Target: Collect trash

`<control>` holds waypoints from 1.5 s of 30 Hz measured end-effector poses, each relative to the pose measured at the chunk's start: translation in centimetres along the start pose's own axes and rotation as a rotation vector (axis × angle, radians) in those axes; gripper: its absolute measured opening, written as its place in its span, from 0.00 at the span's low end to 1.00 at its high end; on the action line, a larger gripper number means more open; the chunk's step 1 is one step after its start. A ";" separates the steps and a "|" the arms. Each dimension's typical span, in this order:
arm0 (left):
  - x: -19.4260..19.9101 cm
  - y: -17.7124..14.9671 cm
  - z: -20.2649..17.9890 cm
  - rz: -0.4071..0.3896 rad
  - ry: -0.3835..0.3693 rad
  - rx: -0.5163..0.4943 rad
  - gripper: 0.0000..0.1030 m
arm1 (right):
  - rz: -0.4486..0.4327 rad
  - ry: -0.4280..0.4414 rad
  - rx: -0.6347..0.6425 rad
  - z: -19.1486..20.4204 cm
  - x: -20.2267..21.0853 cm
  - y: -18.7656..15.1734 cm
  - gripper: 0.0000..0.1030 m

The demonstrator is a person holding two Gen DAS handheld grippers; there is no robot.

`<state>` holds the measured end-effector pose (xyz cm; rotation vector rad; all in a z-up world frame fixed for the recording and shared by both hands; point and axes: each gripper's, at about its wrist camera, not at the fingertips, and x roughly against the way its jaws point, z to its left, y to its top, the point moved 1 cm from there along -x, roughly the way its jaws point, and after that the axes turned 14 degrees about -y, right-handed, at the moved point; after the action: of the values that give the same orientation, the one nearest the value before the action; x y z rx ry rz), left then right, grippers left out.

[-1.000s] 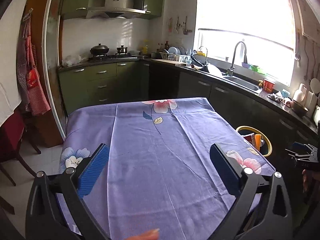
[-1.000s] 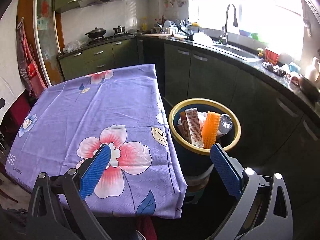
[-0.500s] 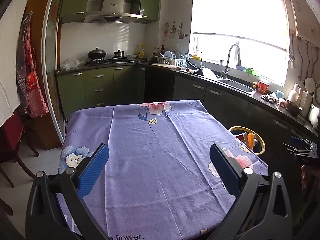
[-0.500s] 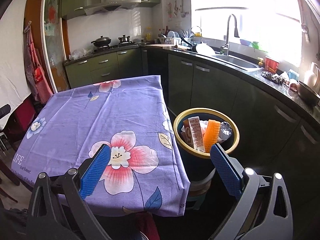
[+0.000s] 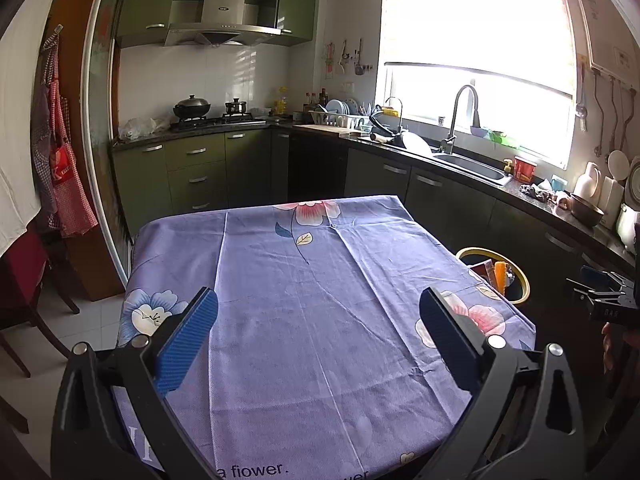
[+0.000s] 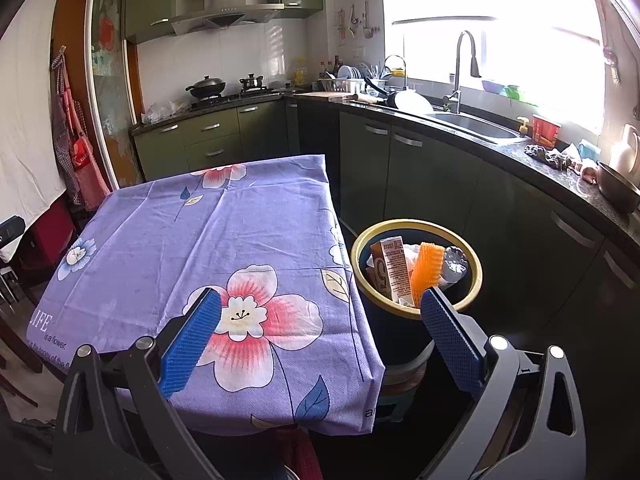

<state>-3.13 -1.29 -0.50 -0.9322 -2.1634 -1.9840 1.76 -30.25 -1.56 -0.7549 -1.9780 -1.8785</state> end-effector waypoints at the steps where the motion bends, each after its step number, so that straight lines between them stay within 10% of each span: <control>1: 0.0 0.0 0.0 0.001 0.000 -0.001 0.93 | 0.000 0.000 0.000 0.0 0.0 0.0 0.95; 45: -1.0 -0.1 -0.4 0.023 -0.021 -0.014 0.93 | 0.010 0.015 -0.002 1.1 -0.9 0.0 0.95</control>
<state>-2.53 -2.08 -0.94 -0.9792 -2.1424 -1.9909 2.68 -29.34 -2.15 -0.7477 -1.9606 -1.8756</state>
